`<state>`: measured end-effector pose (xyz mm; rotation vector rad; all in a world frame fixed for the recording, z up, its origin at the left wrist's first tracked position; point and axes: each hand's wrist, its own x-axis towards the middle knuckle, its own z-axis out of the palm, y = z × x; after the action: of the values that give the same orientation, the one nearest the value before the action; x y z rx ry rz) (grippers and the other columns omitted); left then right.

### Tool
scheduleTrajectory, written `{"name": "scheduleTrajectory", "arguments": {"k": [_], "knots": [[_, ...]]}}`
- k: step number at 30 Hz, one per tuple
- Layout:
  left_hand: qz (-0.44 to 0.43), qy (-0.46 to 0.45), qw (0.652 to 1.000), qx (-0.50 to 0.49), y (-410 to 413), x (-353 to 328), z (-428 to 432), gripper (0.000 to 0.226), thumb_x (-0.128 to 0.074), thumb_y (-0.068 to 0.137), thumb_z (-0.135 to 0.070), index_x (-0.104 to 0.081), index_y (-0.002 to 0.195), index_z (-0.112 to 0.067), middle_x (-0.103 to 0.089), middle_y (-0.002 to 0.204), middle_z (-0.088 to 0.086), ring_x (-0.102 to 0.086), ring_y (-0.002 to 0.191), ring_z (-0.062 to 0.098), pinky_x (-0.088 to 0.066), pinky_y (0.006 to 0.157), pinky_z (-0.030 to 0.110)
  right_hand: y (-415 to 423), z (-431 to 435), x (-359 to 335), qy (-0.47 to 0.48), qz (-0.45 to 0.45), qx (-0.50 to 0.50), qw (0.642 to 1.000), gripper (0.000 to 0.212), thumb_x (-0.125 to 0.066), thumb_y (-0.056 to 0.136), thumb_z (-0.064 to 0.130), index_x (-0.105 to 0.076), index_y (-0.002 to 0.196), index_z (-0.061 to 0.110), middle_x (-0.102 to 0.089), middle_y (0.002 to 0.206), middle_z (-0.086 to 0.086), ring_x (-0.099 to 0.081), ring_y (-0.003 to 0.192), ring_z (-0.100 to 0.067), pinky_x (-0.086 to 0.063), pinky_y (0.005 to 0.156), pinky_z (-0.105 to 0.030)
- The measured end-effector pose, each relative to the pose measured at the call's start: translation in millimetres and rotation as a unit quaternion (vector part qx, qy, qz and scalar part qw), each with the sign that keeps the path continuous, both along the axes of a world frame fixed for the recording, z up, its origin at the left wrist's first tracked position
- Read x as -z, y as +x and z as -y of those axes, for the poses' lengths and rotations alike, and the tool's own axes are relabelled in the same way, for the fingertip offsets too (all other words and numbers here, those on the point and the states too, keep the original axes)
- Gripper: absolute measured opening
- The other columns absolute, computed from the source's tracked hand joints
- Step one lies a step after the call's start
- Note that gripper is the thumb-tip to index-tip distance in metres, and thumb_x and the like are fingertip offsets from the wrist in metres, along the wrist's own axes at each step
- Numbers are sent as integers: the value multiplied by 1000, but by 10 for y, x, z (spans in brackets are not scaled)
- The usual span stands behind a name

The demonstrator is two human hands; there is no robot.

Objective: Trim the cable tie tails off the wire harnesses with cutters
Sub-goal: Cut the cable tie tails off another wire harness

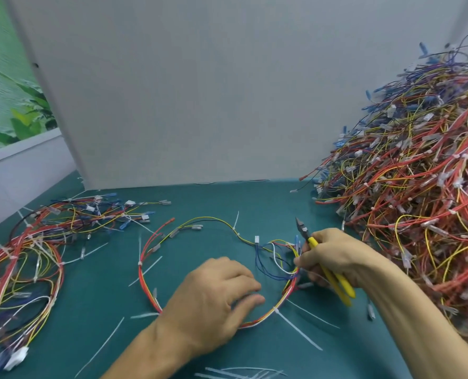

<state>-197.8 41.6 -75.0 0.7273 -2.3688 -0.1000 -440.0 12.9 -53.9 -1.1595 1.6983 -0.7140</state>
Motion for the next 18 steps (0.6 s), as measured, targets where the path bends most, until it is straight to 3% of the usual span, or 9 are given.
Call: {"name": "scheduleTrajectory", "arguments": {"k": [2,5,8,10,12,15,18], "knots": [[2,85,996,-32,-150,-4,-25,19,-55,91,-28,-71,90,-16,-69,87,-5,-61,79,13,-48,74,25,34,-14,-10,2,9,-1,1000,22,-69,80,-6,-51,76,5,-56,49,-11,-52,40,-21,-45,43,-25],[57,244,960,-124,-310,22,52,18,-51,93,-30,-66,99,-22,-70,92,-7,-59,86,11,-47,78,27,71,-28,-1,-9,13,6,1000,21,-69,81,-4,-51,75,6,-54,45,-8,-50,39,-19,-44,43,-25],[54,374,918,-124,-429,0,135,17,-47,94,-22,-65,95,-20,-72,88,-6,-65,73,11,-52,69,25,145,-50,1,-14,10,-1,1000,23,-69,81,-3,-49,74,7,-50,45,-7,-47,38,-18,-42,42,-24],[-4,485,867,-115,-472,-24,183,15,-43,97,-16,-56,91,-18,-72,85,-1,-63,64,13,-47,54,21,172,-58,-5,-9,48,4,999,25,-66,82,-8,-47,78,8,-51,50,-9,-49,38,-17,-44,40,-23],[-63,578,807,-108,-484,-70,232,15,-37,100,-10,-47,91,-17,-71,85,6,-63,62,17,-45,53,25,174,-57,-23,-10,110,12,994,26,-63,84,-11,-47,82,9,-52,55,-11,-52,40,-18,-49,42,-27],[-141,684,711,-80,-469,-139,324,16,-34,97,2,-40,96,-13,-69,94,19,-67,74,33,-53,62,35,155,-50,-44,-23,192,16,981,27,-60,86,-12,-47,85,11,-55,58,-10,-54,45,-21,-52,55,-35],[-210,761,613,-23,-473,-172,364,25,-36,93,9,-40,110,-8,-67,102,24,-67,87,42,-55,75,46,151,-48,-51,-32,254,17,966,28,-57,87,-14,-46,84,12,-56,60,-10,-53,47,-23,-49,55,-34]]}}
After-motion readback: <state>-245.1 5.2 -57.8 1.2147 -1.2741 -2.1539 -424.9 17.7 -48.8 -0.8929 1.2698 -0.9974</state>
